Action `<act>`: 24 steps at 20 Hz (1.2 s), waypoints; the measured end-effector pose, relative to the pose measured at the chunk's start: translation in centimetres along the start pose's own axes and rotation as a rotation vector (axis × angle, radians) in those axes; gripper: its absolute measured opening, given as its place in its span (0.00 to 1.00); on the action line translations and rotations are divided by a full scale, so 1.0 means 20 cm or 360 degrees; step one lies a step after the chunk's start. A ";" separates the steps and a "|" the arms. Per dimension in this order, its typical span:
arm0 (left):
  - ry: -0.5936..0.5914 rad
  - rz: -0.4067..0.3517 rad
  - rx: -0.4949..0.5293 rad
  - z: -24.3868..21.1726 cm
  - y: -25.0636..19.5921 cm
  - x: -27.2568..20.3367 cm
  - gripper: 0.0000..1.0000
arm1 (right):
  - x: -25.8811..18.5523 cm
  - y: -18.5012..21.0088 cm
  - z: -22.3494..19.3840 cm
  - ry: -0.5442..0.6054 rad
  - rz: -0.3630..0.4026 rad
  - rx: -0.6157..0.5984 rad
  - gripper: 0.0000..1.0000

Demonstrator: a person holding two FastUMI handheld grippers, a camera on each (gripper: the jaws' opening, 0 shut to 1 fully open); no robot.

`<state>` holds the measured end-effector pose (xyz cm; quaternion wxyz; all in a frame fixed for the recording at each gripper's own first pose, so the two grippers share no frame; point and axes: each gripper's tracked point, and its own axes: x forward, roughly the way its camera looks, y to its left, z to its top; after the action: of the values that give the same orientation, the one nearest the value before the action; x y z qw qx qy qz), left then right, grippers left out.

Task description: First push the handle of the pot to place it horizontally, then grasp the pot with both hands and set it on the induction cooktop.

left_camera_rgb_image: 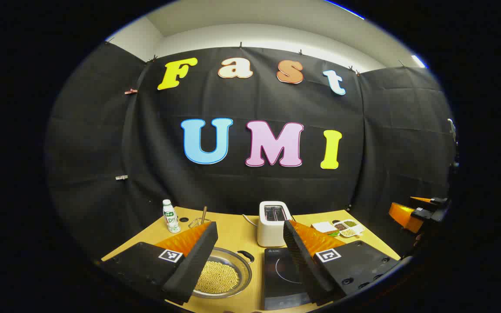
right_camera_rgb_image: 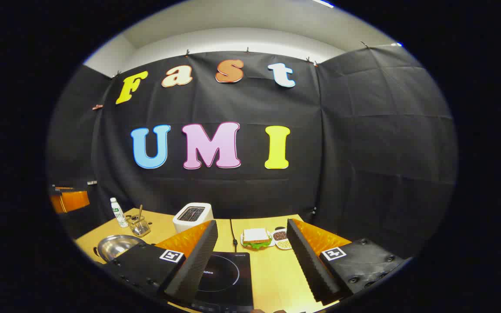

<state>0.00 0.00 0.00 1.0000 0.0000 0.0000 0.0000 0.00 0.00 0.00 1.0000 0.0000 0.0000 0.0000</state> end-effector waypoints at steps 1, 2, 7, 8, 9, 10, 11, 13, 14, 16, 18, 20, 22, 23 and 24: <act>0.0001 0.0010 0.0001 0.00 -0.01 -0.01 0.95 | 0.01 -0.02 -0.01 0.0011 0.0007 -0.0020 0.99; -0.0012 0.0017 0.0013 0.01 0.00 -0.02 0.95 | -0.01 -0.02 -0.02 0.0022 0.0015 0.0001 0.99; -0.0057 0.0021 0.0046 0.06 0.03 0.00 0.95 | -0.04 0.04 0.01 0.0035 0.0011 0.0052 0.99; -0.0065 0.0006 0.0052 0.06 0.03 -0.01 0.97 | -0.06 0.06 0.01 0.0042 0.0008 0.0073 0.99; -0.0076 -0.0003 0.0065 0.08 0.03 -0.01 0.95 | -0.07 0.07 0.02 0.0045 0.0002 0.0096 0.99; -0.0083 -0.0014 0.0080 0.08 0.04 -0.01 0.97 | -0.07 0.08 0.04 0.0043 -0.0008 0.0106 0.99; -0.0085 -0.0022 0.0091 0.09 0.05 -0.01 0.95 | -0.08 0.10 0.05 0.0039 -0.0022 0.0107 0.99; -0.0098 -0.0042 0.0104 0.09 0.08 -0.03 0.95 | -0.10 0.11 0.07 0.0029 -0.0046 0.0108 0.99; -0.0101 -0.0054 0.0106 0.09 0.09 -0.03 0.95 | -0.10 0.12 0.07 0.0028 -0.0057 0.0118 0.99; -0.0093 -0.0077 0.0098 0.08 0.12 -0.05 0.95 | -0.13 0.13 0.08 0.0024 -0.0087 0.0138 0.99; -0.0087 -0.0098 0.0075 0.07 0.15 -0.05 0.95 | -0.16 0.14 0.09 0.0012 -0.0123 0.0136 0.99; -0.0091 -0.0130 0.0054 0.06 0.18 -0.07 0.95 | -0.19 0.15 0.09 0.0003 -0.0152 0.0109 0.99; -0.0100 -0.0157 0.0037 0.05 0.21 -0.08 0.95 | -0.22 0.16 0.09 -0.0013 -0.0176 0.0085 0.99; -0.0097 -0.0165 0.0030 0.04 0.23 -0.09 0.95 | -0.24 0.17 0.09 -0.0016 -0.0185 0.0083 0.99; -0.0094 -0.0168 0.0024 0.02 0.25 -0.09 0.95 | -0.25 0.18 0.08 -0.0015 -0.0188 0.0088 0.99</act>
<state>-1.77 5.07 0.45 0.9981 0.0075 -0.0294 -0.0528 -5.01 3.70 1.61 0.9979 0.0275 -0.0048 -0.0589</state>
